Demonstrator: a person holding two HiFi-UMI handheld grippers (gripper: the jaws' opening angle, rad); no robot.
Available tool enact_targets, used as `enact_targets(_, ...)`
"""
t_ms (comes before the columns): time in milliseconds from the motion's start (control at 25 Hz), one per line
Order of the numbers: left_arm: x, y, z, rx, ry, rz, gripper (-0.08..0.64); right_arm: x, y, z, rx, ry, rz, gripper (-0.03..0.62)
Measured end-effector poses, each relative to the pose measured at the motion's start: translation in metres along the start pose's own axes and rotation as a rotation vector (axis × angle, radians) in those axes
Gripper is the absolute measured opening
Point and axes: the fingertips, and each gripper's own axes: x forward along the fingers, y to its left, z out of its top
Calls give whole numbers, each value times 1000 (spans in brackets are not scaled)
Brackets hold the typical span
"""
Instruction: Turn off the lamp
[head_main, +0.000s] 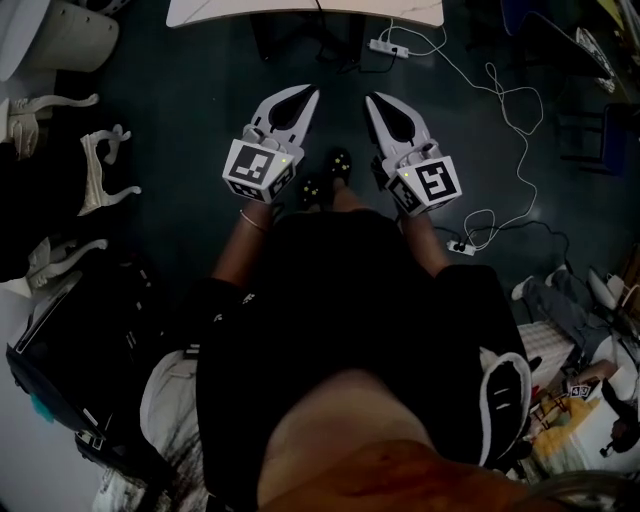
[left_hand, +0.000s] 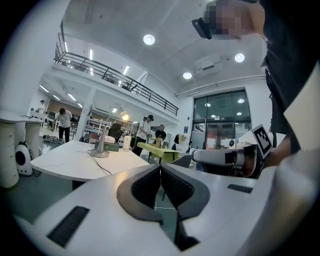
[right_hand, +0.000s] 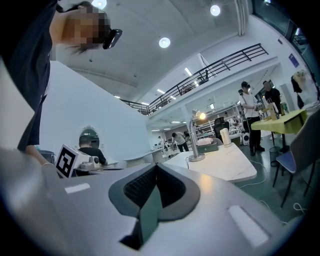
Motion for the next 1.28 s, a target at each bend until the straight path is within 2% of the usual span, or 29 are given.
enact_targets(200, 27, -4, 2, -14, -19, -8, 5, 3, -24, 14, 51, -18, -14, -1)
enact_targets(360, 48, -4, 11, 5, -29, 5, 6, 2, -50, 12, 13, -5, 8, -1)
enact_targets(640, 58, 6, 14, 41, -23, 68, 5, 15, -71, 9, -7, 6, 59, 0)
enact_targets(880, 55, 19, 7, 10, -17, 91, 5, 28, -70, -1, 1, 29, 78, -1)
enact_targets(1160, 45, 54, 10, 4, -22, 130, 5, 46, -66, -7, -14, 44, 72, 0)
enact_targets(1280, 42, 64, 8, 9, -17, 134, 5, 56, -64, -11, 21, 48, 67, -1)
